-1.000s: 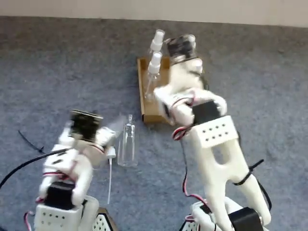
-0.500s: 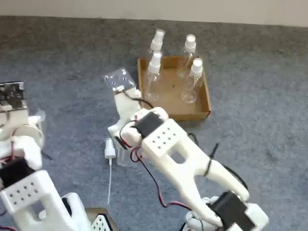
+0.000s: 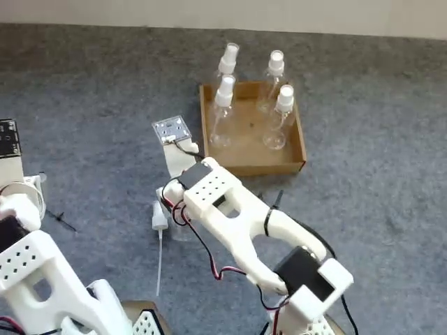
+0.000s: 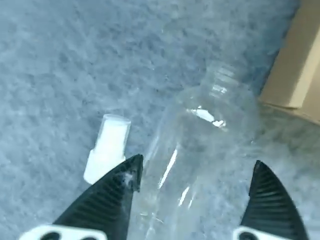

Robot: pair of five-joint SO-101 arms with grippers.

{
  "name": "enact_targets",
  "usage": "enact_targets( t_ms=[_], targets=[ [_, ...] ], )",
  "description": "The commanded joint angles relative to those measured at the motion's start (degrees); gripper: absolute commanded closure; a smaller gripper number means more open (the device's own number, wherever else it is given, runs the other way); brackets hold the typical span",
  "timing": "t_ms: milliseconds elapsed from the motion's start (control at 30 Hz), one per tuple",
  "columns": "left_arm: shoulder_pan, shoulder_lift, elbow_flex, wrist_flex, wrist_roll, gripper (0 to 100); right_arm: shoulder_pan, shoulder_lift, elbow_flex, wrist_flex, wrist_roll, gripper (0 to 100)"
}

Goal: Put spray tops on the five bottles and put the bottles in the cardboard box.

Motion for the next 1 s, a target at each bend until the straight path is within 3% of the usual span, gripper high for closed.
enact_targets(
  t_ms=[0, 167, 300, 433, 600, 733, 867, 967],
  targets=[
    [0.57, 0.40, -3.03, -1.41, -0.44, 75, -0.31, 0.84, -0.57, -1.27, -0.62, 74.9],
    [0.66, 0.66, -2.95, -1.41, -0.44, 75, -0.22, 1.54, -0.66, -1.19, -0.62, 98.8],
    [1.98, 0.66, -2.68, -1.14, -0.44, 75, 0.04, 0.22, -1.01, 2.51, -0.53, 99.5],
    [3.74, 0.66, -2.59, -1.05, -0.44, 75, 2.07, -6.99, -1.10, 13.49, 0.09, 99.5],
    [7.16, 0.66, -2.86, 2.46, -0.44, 75, 8.75, -22.29, -1.19, 21.93, 13.10, 99.5],
    [12.00, 0.66, -2.95, 7.21, -0.26, 75, 20.00, -33.98, -1.36, 31.69, 22.24, 99.5],
    [17.98, 0.66, -2.95, 12.22, -0.09, 75, 42.33, -38.02, -2.07, 36.26, 36.13, 99.5],
    [23.52, 0.75, -2.95, 14.68, 0.18, 75, 58.86, -35.74, -1.98, 31.52, 45.80, 99.5]
  ],
)
